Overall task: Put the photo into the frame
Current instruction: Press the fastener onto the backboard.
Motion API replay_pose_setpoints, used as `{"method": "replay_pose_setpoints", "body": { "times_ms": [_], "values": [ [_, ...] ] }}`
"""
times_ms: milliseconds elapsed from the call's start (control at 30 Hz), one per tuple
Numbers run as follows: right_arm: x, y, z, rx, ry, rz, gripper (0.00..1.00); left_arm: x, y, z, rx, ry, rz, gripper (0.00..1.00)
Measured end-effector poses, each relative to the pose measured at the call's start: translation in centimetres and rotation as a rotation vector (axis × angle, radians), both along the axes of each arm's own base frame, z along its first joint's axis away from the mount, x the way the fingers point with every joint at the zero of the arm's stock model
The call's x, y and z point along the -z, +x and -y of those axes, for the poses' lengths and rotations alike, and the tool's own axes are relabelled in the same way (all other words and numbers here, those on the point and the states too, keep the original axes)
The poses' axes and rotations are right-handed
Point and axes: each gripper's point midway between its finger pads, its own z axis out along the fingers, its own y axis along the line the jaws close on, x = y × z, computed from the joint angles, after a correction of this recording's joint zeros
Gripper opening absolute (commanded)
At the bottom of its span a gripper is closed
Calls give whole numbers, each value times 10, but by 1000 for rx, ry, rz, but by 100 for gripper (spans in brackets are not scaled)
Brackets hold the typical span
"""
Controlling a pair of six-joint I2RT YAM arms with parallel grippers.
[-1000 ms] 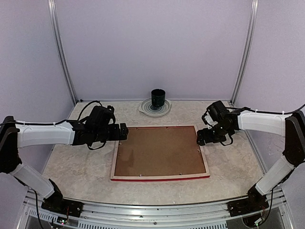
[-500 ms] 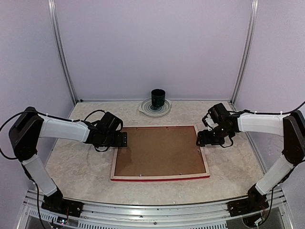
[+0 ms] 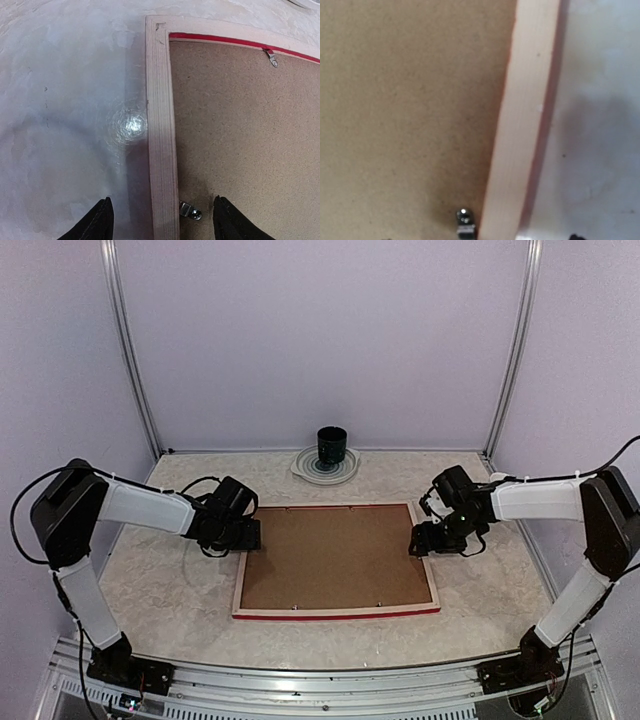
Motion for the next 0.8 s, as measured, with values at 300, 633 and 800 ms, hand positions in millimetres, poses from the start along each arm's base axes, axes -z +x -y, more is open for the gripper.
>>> {"method": "replay_pose_setpoints", "body": {
  "times_ms": [300, 633, 800],
  "values": [
    [3, 1, -5, -14, 17, -5, 72, 4, 5, 4, -2, -8, 3, 56],
    [7, -1, -7, -24, 17, -16, 70, 3, 6, 5, -5, -15, 6, 43],
    [7, -2, -8, -26, 17, -16, 70, 3, 6, 5, -5, -17, 6, 39]
  ]
}}
